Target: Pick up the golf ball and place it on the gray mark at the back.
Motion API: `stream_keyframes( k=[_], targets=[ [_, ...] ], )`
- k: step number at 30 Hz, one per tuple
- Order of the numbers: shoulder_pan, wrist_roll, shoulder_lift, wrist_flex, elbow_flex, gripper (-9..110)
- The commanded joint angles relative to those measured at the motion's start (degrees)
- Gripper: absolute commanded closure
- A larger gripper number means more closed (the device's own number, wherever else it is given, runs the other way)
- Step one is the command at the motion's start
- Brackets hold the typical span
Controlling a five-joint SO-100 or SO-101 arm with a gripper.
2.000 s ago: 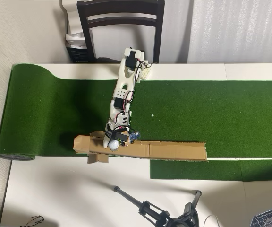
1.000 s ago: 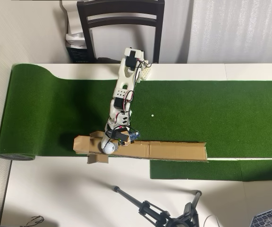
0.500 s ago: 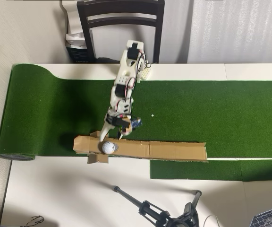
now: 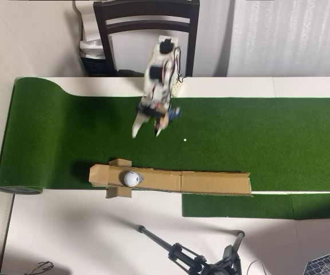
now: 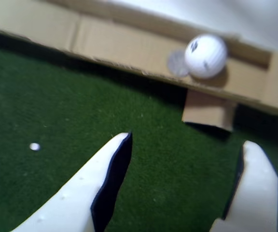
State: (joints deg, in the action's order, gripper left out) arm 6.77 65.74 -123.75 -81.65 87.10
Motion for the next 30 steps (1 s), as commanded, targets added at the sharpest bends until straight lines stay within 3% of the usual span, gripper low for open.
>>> stream_keyframes(
  k=[1,17,30],
  targets=[
    [-0.79,2.02,-19.78,-1.49,6.06,66],
    [-1.05,9.32,-74.79,-0.53,59.94,66],
    [-1.85,13.27,-72.69,5.19,77.34,66]
  ],
)
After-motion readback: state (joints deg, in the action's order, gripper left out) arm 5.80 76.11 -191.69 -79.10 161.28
